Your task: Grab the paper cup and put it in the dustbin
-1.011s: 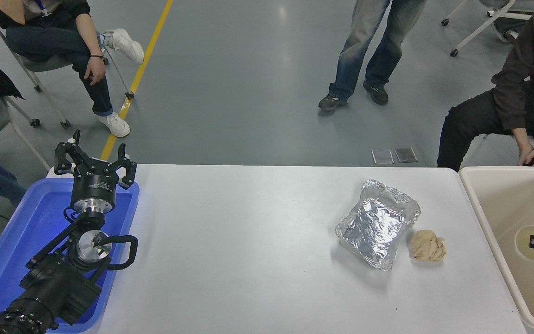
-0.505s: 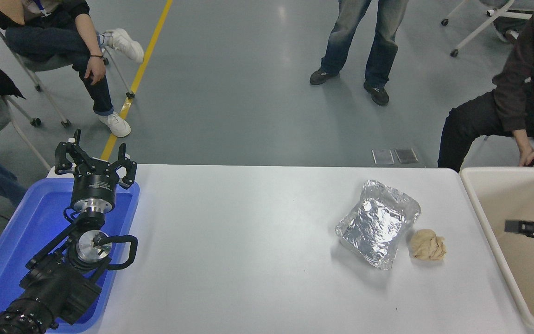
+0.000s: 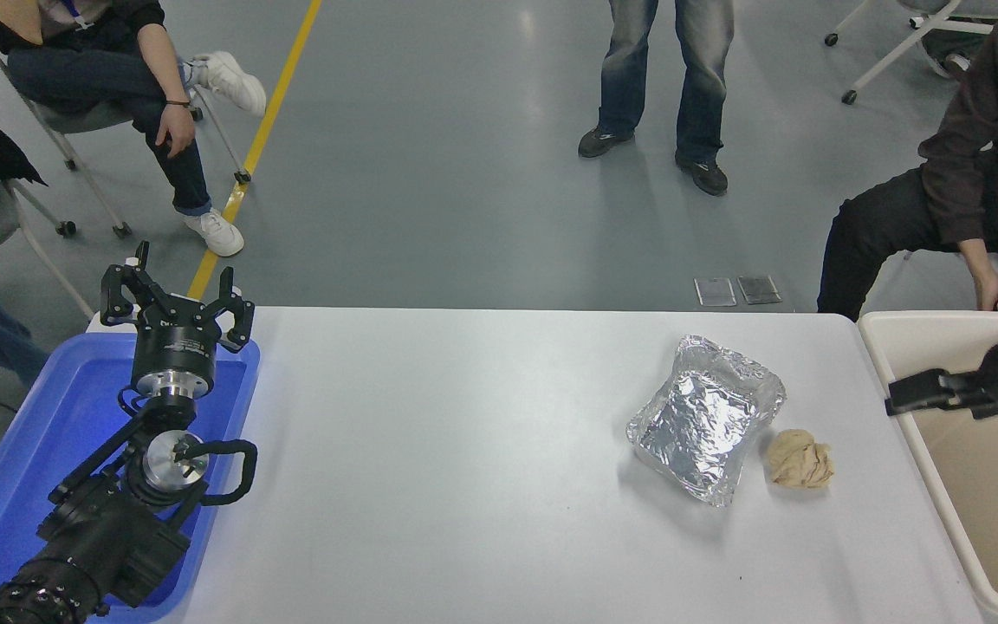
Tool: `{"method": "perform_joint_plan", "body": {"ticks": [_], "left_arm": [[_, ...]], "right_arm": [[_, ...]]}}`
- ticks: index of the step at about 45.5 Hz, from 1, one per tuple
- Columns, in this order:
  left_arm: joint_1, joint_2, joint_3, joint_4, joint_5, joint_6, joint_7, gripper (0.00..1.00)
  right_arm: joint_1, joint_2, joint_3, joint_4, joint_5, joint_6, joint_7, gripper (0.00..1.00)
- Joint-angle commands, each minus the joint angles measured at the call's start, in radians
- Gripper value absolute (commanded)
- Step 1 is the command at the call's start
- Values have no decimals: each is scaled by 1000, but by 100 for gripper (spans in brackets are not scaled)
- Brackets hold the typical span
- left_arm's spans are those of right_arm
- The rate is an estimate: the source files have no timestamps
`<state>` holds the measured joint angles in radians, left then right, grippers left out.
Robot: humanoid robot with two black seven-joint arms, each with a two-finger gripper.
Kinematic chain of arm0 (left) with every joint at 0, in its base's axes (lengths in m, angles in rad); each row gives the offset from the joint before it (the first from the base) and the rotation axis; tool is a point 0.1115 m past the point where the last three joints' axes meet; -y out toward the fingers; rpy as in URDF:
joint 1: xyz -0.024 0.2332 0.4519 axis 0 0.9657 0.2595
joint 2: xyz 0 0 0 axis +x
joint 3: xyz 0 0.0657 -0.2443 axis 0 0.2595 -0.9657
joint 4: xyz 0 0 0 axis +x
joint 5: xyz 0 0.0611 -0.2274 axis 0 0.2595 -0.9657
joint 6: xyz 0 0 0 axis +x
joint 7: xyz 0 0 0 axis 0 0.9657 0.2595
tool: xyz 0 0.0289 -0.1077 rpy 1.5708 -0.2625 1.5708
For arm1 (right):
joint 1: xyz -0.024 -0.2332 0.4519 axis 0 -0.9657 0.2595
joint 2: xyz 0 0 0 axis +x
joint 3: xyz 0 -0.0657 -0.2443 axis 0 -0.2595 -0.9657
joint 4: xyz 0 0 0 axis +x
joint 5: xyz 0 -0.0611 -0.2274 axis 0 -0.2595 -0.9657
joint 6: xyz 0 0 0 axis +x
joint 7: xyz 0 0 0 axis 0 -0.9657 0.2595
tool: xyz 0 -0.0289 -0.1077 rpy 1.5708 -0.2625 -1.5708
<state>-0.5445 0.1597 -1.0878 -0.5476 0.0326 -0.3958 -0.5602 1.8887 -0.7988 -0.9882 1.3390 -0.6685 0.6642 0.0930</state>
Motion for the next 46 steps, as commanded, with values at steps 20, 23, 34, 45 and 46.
{"method": "perform_joint_plan", "body": {"ticks": [20, 23, 34, 45, 46], "left_arm": [[3, 0, 0, 0, 0, 0, -1, 99], [3, 0, 0, 2, 0, 0, -1, 99], [3, 0, 0, 0, 0, 0, -1, 99], [3, 0, 0, 2, 0, 0, -1, 99], [3, 0, 0, 2, 0, 0, -1, 99]], "right_arm": [[458, 503, -211, 115, 412, 121, -2, 100], [474, 542, -217, 115, 441, 121, -2, 100], [521, 618, -236, 115, 518, 121, -4, 100], [520, 609, -256, 106, 510, 121, -1, 100], [517, 609, -257, 105, 510, 121, -1, 100]]}}
